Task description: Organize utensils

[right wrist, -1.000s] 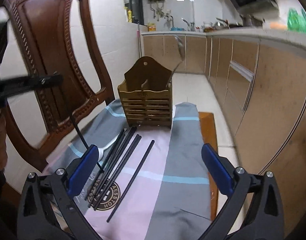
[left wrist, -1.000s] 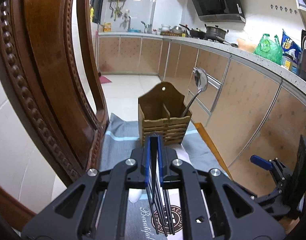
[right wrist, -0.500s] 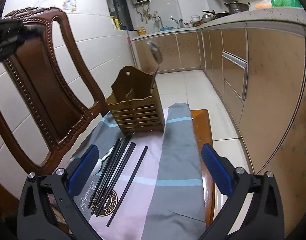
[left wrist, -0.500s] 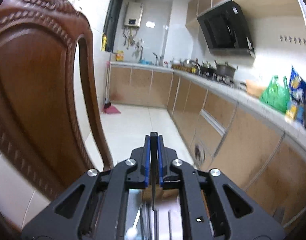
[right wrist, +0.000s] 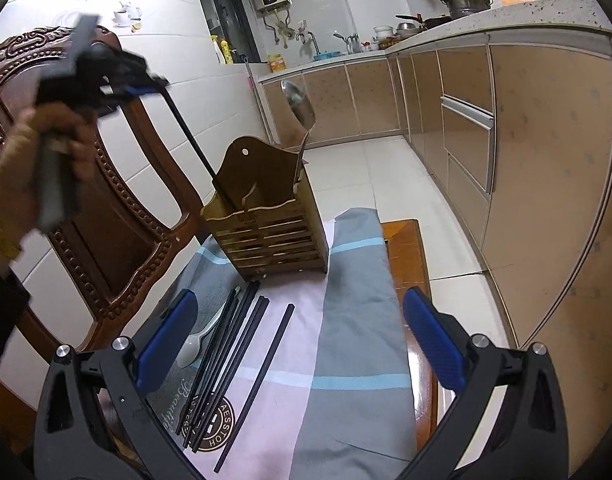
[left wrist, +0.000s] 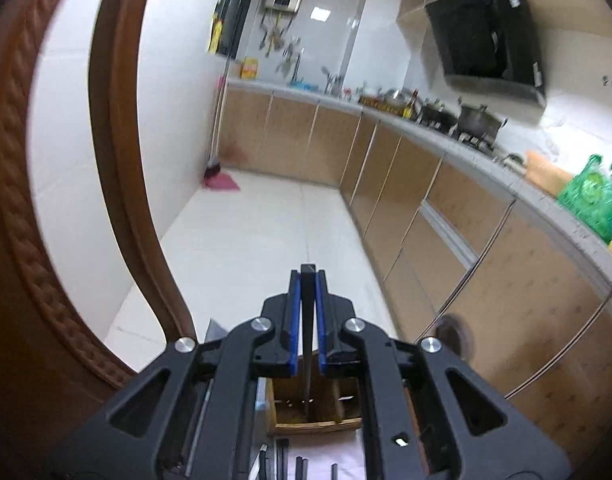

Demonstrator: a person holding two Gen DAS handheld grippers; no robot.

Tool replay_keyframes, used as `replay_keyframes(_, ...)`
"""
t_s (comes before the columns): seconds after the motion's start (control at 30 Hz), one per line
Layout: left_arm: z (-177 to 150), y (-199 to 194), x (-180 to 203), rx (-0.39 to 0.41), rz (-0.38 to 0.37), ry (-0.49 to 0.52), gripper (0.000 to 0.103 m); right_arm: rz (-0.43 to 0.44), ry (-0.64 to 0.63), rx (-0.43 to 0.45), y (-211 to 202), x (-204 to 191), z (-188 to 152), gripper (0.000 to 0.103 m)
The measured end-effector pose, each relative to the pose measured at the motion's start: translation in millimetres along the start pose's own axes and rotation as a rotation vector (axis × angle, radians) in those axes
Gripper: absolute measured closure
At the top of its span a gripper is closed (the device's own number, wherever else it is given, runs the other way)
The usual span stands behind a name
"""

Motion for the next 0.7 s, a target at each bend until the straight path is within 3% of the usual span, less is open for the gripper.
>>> replay_keyframes(0.17,-35,39,-5,-0.088,-0.003,0.012,0.095,0.002,-0.008,-0.023,10,-1,-2,0.003)
replay_keyframes(0.2,-41,41,-7,-0.097,0.001,0.012,0.091,0.004,-0.007,-0.024,11,-1,-3,0.003)
replay_keyframes(0.23,-46,41,-7,-0.113,-0.005,0.011,0.064,0.005,-0.007,-0.024,11,-2,-3,0.003)
replay_keyframes(0.27,-48,40,-7,-0.118,-0.005,0.007,0.024,0.006,-0.010,-0.025,12,-3,-3,0.003)
replay_keyframes(0.3,-49,33,-11,-0.100,0.010,-0.005,0.013,0.006,-0.012,-0.024,12,-4,-3,0.003)
replay_keyframes(0.47,-65,-32,-8,-0.051,-0.048,0.043,0.004,0.003,-0.023,-0.019,7,-6,-3,0.003)
replay_keyframes(0.6,-105,-97,-6,0.020,-0.004,0.198,0.004,-0.007,-0.032,-0.014,0,-4,-3,0.003)
replay_keyframes(0.7,-153,-127,-14,0.016,0.049,0.295,0.004,-0.010,-0.045,-0.017,-5,-6,-7,0.003)
Point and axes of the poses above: each gripper's, at about its wrist camera, not at the fingertips, and y roughly the way its jaws point, x to its right, z to its top, the point moved 8 cm from there along y, roughly the way its jaws point, and after that the axes turned 9 degrees about z, right-handed, at the moved point
